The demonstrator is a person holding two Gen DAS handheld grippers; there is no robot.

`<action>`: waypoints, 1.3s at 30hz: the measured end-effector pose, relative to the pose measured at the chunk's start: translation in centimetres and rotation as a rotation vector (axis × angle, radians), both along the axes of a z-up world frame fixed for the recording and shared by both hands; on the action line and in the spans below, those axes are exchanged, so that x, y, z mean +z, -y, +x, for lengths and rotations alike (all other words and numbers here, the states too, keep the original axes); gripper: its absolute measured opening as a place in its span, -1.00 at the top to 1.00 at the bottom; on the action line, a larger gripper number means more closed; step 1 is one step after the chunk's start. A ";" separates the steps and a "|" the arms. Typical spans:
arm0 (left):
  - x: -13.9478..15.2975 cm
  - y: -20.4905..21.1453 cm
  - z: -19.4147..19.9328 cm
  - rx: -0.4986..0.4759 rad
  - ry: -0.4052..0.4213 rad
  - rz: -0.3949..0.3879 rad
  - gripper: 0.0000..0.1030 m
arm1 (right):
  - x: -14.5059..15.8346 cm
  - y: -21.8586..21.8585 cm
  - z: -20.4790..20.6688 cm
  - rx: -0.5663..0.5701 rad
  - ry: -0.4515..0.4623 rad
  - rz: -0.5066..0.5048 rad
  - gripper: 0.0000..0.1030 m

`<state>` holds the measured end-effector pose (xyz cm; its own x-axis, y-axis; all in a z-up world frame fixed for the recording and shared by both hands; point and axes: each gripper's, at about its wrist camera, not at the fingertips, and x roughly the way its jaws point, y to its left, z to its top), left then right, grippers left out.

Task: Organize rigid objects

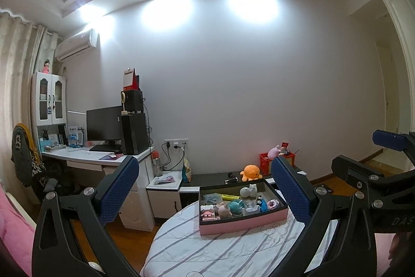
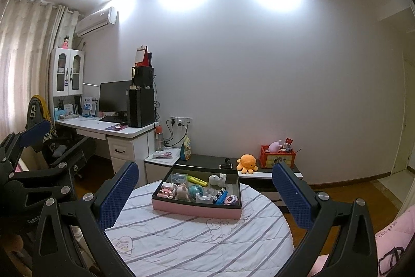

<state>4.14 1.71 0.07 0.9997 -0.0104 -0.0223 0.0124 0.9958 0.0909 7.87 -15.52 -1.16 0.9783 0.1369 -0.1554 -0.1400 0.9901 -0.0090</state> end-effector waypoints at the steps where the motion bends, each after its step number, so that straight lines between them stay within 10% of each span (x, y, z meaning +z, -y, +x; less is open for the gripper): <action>1: 0.0 0.0 -0.1 0.000 0.002 0.000 -1.00 | 0.0 0.1 -0.1 -0.001 0.004 0.000 -1.00; 39: 0.6 0.1 -1.1 0.004 0.011 0.008 -1.00 | 0.5 0.5 -0.9 0.006 0.006 -0.015 -1.00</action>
